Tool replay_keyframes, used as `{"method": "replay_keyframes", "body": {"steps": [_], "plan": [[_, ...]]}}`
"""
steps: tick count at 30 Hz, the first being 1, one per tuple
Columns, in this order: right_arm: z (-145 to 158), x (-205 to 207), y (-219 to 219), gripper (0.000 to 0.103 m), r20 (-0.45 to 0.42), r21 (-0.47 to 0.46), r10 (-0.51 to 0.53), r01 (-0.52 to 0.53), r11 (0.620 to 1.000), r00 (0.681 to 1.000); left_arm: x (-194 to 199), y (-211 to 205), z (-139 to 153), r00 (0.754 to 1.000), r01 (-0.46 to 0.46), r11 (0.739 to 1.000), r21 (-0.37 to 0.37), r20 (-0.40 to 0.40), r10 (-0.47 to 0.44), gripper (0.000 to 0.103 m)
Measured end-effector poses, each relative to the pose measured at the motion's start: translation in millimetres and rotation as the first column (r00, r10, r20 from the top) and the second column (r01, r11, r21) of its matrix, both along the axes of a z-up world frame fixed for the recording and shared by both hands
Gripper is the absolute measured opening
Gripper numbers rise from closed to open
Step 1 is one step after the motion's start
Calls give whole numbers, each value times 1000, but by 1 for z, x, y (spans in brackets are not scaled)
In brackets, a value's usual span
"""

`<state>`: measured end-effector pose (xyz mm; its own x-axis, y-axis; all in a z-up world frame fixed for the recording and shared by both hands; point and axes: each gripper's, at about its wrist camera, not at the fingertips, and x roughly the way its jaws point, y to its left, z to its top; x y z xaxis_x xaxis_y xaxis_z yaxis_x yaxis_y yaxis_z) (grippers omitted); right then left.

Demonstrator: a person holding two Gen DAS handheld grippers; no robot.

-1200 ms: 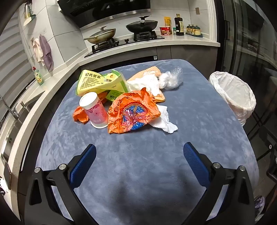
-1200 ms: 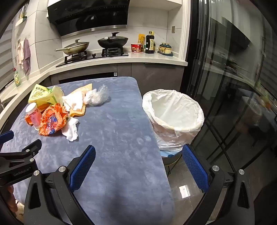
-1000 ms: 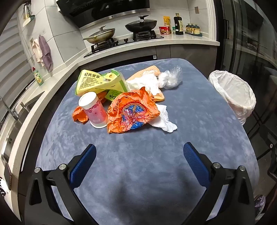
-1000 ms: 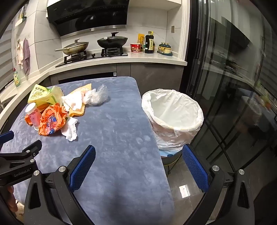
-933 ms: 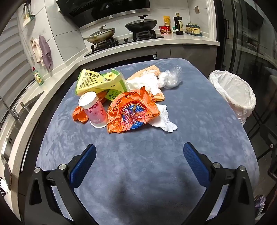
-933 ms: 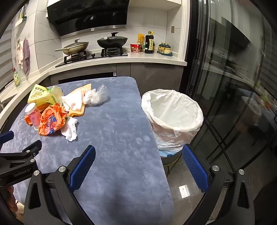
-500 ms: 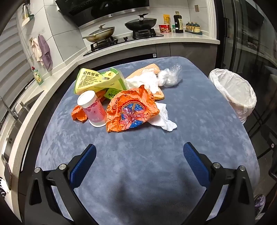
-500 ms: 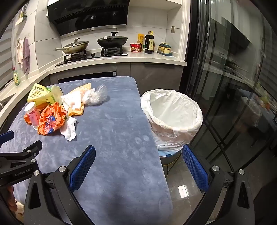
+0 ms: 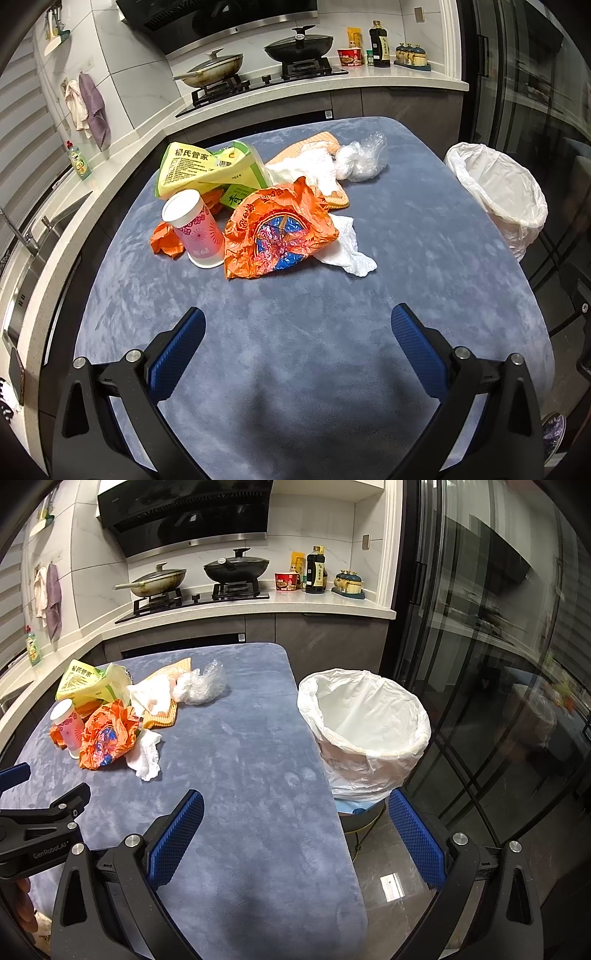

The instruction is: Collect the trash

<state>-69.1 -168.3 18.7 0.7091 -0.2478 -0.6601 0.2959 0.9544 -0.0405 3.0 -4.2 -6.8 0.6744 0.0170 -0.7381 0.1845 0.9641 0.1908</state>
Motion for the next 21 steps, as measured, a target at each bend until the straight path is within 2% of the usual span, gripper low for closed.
{"method": "replay_keyframes", "body": {"steps": [21], "plan": [[0,0,0,96,1,1,-2,2,1000,1000,-2,-1,-3,1000,5,1000,0,-3,-5,96]]}}
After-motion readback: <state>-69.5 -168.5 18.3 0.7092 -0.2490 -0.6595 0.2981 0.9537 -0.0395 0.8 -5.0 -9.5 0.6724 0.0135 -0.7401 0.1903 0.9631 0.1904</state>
